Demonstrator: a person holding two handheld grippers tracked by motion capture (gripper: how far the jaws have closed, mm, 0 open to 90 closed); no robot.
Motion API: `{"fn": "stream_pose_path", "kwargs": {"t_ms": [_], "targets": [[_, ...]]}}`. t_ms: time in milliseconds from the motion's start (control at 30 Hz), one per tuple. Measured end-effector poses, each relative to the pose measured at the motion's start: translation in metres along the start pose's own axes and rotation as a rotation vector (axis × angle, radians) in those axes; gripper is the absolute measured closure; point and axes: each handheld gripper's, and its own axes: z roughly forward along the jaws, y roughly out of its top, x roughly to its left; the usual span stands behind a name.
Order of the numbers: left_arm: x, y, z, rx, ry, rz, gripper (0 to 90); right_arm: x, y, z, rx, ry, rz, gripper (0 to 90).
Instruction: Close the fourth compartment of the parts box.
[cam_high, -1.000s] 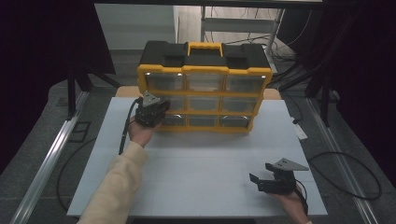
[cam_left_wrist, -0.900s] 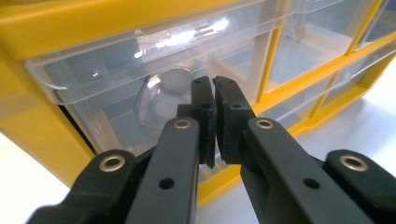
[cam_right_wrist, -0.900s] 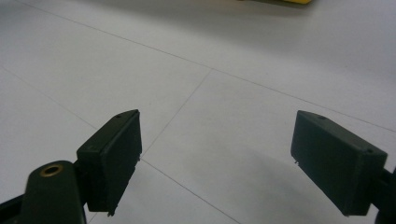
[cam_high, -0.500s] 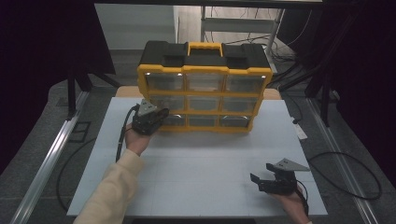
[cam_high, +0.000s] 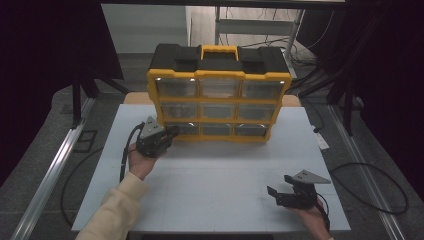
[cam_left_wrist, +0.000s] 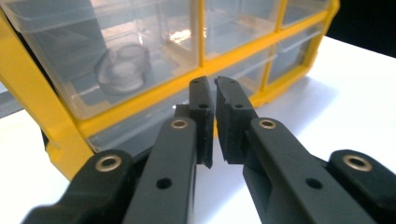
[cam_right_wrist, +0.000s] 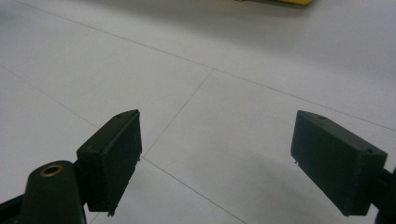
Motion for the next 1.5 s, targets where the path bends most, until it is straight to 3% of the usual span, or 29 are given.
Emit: {"fn": "stream_pose_path", "kwargs": {"t_ms": [100,233,467,600,1000,1500], "targets": [[-0.004,-0.004,-0.008,-0.01,-0.018,0.001,75.9,0.0,0.0,0.0,0.0,0.001,0.0,17.2],[-0.011,-0.011,-0.019,-0.016,-0.021,-0.004,59.0,0.001,0.0,0.0,0.001,0.002,-0.001,17.2],[-0.017,-0.023,-0.031,0.023,-0.049,-0.022,31.8,0.001,0.0,0.0,-0.005,0.003,-0.002,17.1],[-0.02,-0.034,-0.036,0.043,-0.086,-0.024,23.2,0.001,0.001,-0.002,-0.023,0.004,-0.005,17.1],[-0.022,-0.065,-0.049,0.067,-0.114,-0.052,19.8,0.002,0.002,-0.004,-0.068,0.033,-0.001,17.1],[-0.021,-0.097,-0.059,0.124,-0.115,-0.08,19.3,0.002,0.002,-0.004,-0.065,0.044,-0.004,16.9]]}}
